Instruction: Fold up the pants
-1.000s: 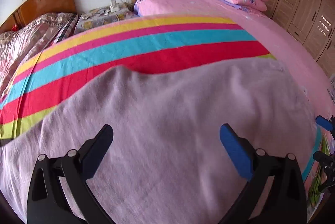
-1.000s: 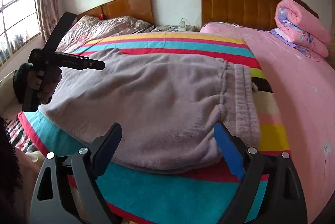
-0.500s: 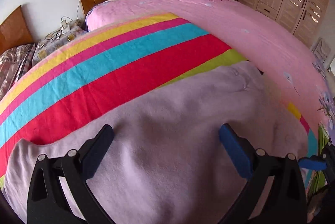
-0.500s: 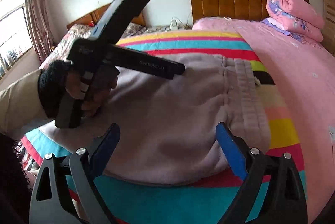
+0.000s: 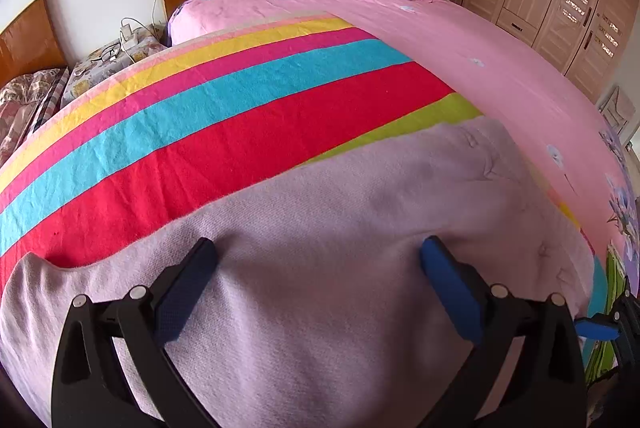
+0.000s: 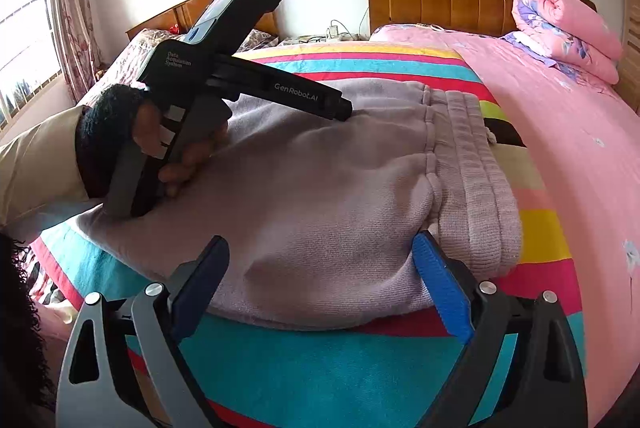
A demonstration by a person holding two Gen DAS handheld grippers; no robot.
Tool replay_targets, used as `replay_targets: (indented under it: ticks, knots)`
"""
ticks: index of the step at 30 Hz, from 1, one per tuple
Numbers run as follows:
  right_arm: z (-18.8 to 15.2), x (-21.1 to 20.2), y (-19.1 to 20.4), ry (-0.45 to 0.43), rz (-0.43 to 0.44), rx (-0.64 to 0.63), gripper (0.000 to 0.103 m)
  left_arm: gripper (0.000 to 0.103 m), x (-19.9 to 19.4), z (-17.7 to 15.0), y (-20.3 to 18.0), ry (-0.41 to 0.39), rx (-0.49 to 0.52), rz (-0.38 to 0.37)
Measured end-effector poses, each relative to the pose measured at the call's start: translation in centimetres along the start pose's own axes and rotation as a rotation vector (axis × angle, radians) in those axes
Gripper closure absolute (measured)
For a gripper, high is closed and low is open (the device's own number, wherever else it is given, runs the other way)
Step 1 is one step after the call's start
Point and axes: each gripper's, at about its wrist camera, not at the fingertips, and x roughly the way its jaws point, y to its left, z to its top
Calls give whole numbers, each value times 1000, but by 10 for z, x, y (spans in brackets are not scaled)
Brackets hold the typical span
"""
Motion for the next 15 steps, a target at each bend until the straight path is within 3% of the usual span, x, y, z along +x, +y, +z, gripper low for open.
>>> replay_targets:
  ticks: [4, 9, 12, 15]
  knots:
    - [0, 3, 2, 1, -27, -7, 12, 1, -8, -1, 6, -17, -15, -18]
    - [10, 8, 15, 71, -134, -11, 13, 1, -69, -25, 38, -94, -51, -25]
    - [24, 9, 31, 78, -183, 34, 12, 1, -130, -70, 82, -166, -72, 24]
    - [44, 11, 70, 18, -87, 7, 12, 1, -188, -145, 157, -200, -244, 59]
